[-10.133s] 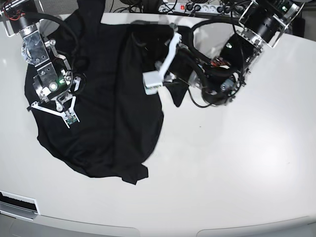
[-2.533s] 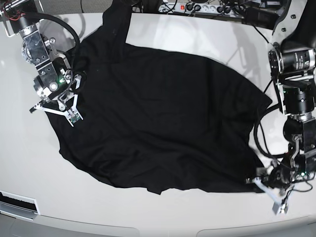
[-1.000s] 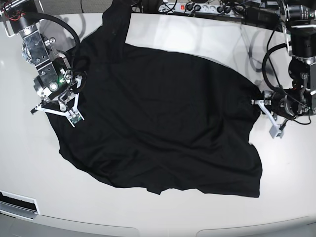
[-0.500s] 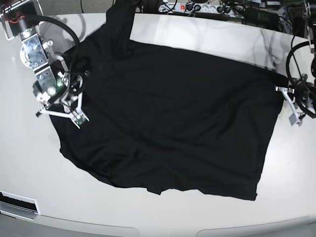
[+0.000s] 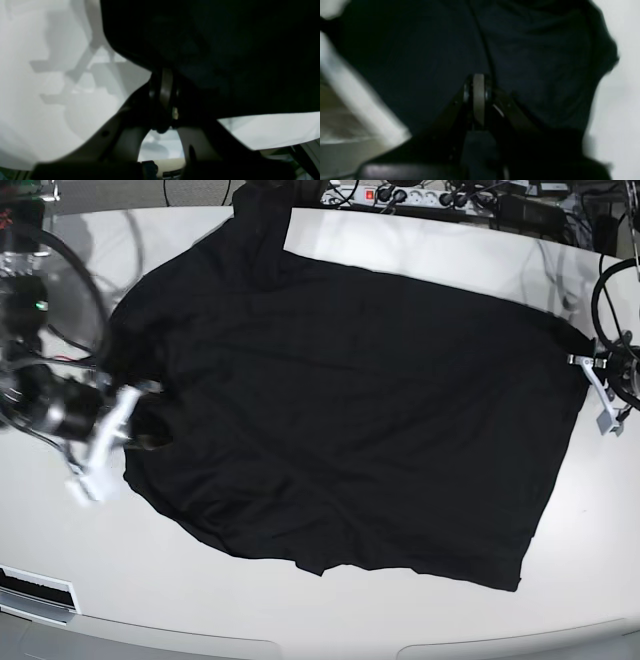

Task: Layout the t-shirt on the table in an organized manner, then fold the t-shirt properly
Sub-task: 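Move the right gripper with its held edge away from the left gripper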

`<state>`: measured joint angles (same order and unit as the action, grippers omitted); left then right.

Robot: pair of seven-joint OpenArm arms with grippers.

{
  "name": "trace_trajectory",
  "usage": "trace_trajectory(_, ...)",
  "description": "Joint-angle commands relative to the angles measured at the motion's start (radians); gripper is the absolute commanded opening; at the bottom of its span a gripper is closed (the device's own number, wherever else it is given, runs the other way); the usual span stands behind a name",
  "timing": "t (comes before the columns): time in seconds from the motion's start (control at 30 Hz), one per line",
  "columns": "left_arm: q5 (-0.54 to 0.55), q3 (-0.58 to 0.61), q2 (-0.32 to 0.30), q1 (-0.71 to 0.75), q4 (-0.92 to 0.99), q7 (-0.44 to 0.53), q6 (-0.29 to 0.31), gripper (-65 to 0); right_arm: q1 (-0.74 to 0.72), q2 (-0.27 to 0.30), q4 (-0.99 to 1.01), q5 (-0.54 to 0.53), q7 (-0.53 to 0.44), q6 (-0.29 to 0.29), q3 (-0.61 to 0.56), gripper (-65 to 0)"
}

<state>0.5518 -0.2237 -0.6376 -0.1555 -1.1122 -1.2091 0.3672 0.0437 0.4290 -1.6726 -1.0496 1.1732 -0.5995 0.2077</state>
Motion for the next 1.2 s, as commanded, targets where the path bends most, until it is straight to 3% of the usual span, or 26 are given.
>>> trace_trajectory(0.0,0.010,-0.008,-0.024,-0.019,-0.013,0.005,0.000,-65.0,0.024,0.004,-0.011,-0.063,0.030,-0.032,0.051,-65.0)
trace_trajectory(0.13,0.029,-0.008,-0.024,-0.019,-0.013,0.009,0.001,-65.0,0.156,-0.034,-0.011,-0.221,0.160,-0.095,0.202,-65.0)
trace_trajectory(0.3,0.098,-0.008,-0.024,-0.019,-0.013,0.008,0.038,-65.0,0.295,-0.085,-0.010,-0.213,0.146,-0.099,0.305,-64.3)
trace_trajectory(0.37,0.105,-0.008,-0.024,-0.019,-0.013,0.008,0.045,-65.0,0.327,-0.114,-0.010,-0.140,0.126,-0.080,0.323,-54.8)
trace_trajectory(0.47,0.104,-0.008,-0.024,-0.019,-0.013,0.008,0.045,-65.0,0.365,-0.156,-0.010,0.023,0.048,-0.006,0.324,-32.3)
trace_trajectory(0.53,0.104,-0.008,-0.024,-0.019,-0.013,0.009,0.045,-65.0,0.392,-0.183,-0.010,0.102,-0.042,0.057,0.324,-24.6)
trace_trajectory(0.63,0.104,-0.008,-0.024,-0.019,-0.013,0.016,0.045,-65.0,0.414,-0.219,-0.009,0.151,-0.132,0.110,0.324,-24.1)
trace_trajectory(0.83,0.100,-0.008,-0.024,-0.019,-0.013,0.016,0.046,-65.0,0.413,-0.275,0.015,0.160,-0.147,0.119,0.325,-24.1)
trace_trajectory(1.0,0.101,-0.008,-0.024,-0.019,-0.013,0.015,0.057,-65.0,0.396,-0.302,0.109,0.156,-0.198,0.116,0.340,-24.1)
trace_trajectory(1.17,0.101,-0.008,-0.024,-0.019,-0.013,0.015,0.060,-65.0,0.389,-0.302,0.156,0.112,-0.205,0.075,0.394,-24.3)
